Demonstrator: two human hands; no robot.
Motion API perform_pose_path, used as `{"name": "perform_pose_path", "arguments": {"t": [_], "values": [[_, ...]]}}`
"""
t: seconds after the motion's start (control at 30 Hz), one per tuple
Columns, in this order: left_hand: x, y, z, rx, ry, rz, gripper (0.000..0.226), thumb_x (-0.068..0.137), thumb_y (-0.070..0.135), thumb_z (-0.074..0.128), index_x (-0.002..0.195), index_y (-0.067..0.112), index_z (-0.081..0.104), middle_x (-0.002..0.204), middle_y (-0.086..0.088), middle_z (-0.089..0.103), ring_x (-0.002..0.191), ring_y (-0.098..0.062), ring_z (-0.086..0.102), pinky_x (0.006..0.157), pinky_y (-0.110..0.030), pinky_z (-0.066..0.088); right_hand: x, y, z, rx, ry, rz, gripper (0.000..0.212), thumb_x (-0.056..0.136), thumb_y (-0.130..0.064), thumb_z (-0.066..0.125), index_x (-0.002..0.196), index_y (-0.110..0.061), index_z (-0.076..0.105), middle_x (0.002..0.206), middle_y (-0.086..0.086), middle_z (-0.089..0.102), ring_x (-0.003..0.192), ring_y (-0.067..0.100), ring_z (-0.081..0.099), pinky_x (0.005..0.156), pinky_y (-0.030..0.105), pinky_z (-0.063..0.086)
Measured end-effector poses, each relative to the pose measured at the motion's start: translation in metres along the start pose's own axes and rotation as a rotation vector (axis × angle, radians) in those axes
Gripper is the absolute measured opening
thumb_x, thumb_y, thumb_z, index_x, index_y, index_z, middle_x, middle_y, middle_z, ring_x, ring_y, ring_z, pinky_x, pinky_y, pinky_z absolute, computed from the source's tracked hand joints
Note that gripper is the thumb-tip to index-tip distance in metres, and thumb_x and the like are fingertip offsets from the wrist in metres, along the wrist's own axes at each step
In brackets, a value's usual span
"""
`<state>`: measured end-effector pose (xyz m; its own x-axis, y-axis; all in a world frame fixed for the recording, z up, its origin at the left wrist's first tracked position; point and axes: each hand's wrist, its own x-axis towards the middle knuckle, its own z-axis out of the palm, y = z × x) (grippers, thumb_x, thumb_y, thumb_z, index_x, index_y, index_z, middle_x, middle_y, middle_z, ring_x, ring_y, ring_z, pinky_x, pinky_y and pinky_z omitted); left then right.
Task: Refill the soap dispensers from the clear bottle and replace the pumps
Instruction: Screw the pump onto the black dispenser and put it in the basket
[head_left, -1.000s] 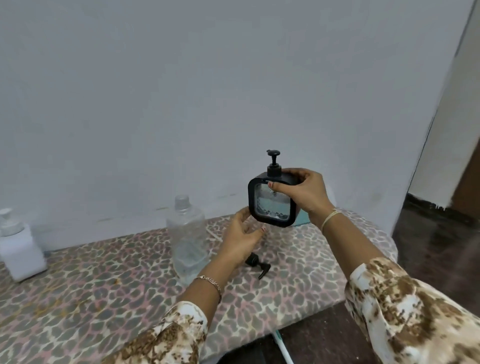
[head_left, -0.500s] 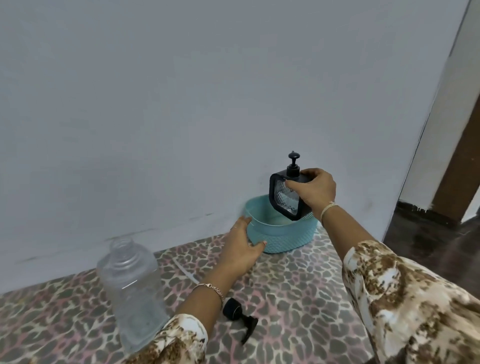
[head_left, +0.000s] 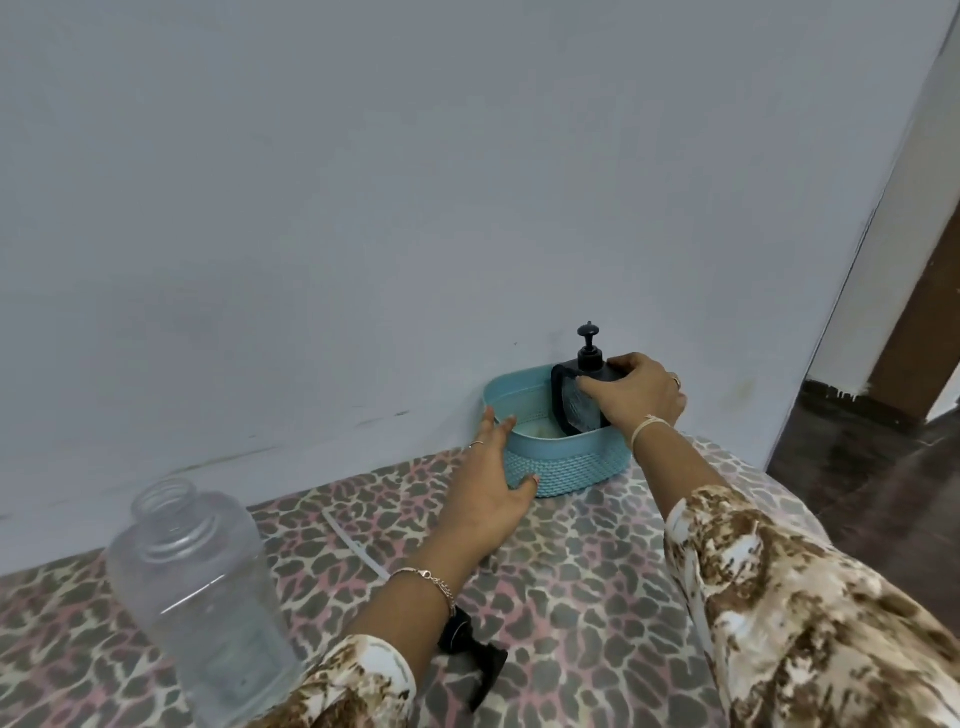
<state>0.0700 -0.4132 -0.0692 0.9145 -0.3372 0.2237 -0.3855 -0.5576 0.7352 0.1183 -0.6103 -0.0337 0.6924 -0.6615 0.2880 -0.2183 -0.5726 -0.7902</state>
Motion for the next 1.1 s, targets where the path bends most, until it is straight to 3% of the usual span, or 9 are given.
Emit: {"name": "perform_pose_path", "arguments": {"t": [0.13,0.57,0.67,0.77,0.83,0.93,1.0,1.07,1.1], "values": [[-0.001,-0.001,0.001,0.002,-0.004,0.011,0.075,0.09,0.022,0.065,0.152,0.025,0.022,0.162,0.006,0.004,0.147,-0.012,0.015,0.113,-0.021,0.014,-0.006,0.001,0.003,-0.093,0.018,0.031,0.046,0.063,-0.055,0.072,0.103,-0.033,0.066,0.099,-0.008,0.068,0.114,0.022,0.048,0.09,0.039,0.028],[-0.004,0.003,-0.001,0.076,-0.064,0.012,0.088,0.089,0.023,0.065,0.155,0.024,0.007,0.162,0.005,-0.008,0.148,-0.014,0.011,0.115,-0.025,0.015,-0.016,0.003,-0.003,-0.34,0.062,-0.052,0.04,0.079,-0.06,0.058,0.1,-0.028,0.069,0.076,-0.002,0.055,0.113,0.025,0.046,0.088,0.039,0.026],[-0.006,0.006,-0.003,0.096,-0.094,-0.01,0.091,0.088,0.022,0.066,0.155,0.026,0.005,0.162,0.004,-0.009,0.148,-0.016,0.013,0.115,-0.028,0.019,-0.025,0.005,-0.004,-0.34,0.023,-0.073,0.042,0.086,-0.058,0.049,0.11,-0.03,0.068,0.11,0.001,0.064,0.12,0.027,0.042,0.095,0.042,0.026],[-0.008,0.01,-0.009,0.093,-0.12,-0.036,0.089,0.087,0.021,0.067,0.155,0.027,0.008,0.162,0.005,-0.008,0.147,-0.017,0.016,0.114,-0.029,0.023,-0.033,0.007,-0.005,-0.29,-0.022,-0.131,0.045,0.092,-0.05,0.046,0.131,-0.03,0.056,0.15,0.0,0.04,0.139,0.024,0.028,0.108,0.046,0.021],[-0.012,0.016,-0.015,0.088,-0.117,-0.052,0.088,0.087,0.022,0.066,0.155,0.026,0.01,0.162,0.006,-0.007,0.147,-0.017,0.02,0.114,-0.031,0.025,-0.042,0.004,-0.009,-0.208,-0.032,-0.215,0.046,0.095,-0.039,0.048,0.139,-0.023,0.049,0.154,0.0,0.032,0.142,0.022,0.024,0.113,0.044,0.022],[-0.024,0.026,-0.026,0.051,-0.077,-0.057,0.084,0.087,0.022,0.065,0.154,0.024,0.015,0.162,0.006,0.001,0.145,-0.018,0.025,0.116,-0.035,0.027,-0.062,-0.005,-0.018,-0.093,-0.007,-0.335,0.043,0.094,-0.026,0.052,0.135,-0.015,0.052,0.147,0.002,0.044,0.137,0.022,0.035,0.111,0.04,0.03],[-0.037,0.035,-0.034,0.024,-0.042,-0.04,0.074,0.088,0.02,0.065,0.151,0.019,0.025,0.161,0.004,0.017,0.141,-0.016,0.032,0.11,-0.022,0.031,-0.08,-0.012,-0.025,-0.046,-0.01,-0.392,0.037,0.091,-0.022,0.054,0.128,-0.016,0.057,0.135,0.001,0.056,0.127,0.021,0.047,0.103,0.038,0.041],[-0.054,0.043,-0.041,0.002,-0.013,-0.01,0.062,0.089,0.016,0.064,0.144,0.015,0.036,0.15,-0.002,0.038,0.126,-0.014,0.045,0.083,0.0,0.032,-0.101,-0.016,-0.033,-0.044,-0.028,-0.434,0.034,0.09,-0.022,0.056,0.123,-0.017,0.06,0.125,-0.001,0.061,0.117,0.021,0.054,0.093,0.036,0.047],[-0.063,0.046,-0.043,-0.01,-0.002,-0.003,0.058,0.089,0.014,0.064,0.141,0.014,0.039,0.143,-0.003,0.045,0.118,-0.013,0.049,0.075,0.003,0.031,-0.111,-0.016,-0.036,-0.043,-0.037,-0.442,0.032,0.09,-0.022,0.056,0.122,-0.017,0.06,0.123,-0.001,0.062,0.115,0.02,0.055,0.09,0.036,0.048]]}}
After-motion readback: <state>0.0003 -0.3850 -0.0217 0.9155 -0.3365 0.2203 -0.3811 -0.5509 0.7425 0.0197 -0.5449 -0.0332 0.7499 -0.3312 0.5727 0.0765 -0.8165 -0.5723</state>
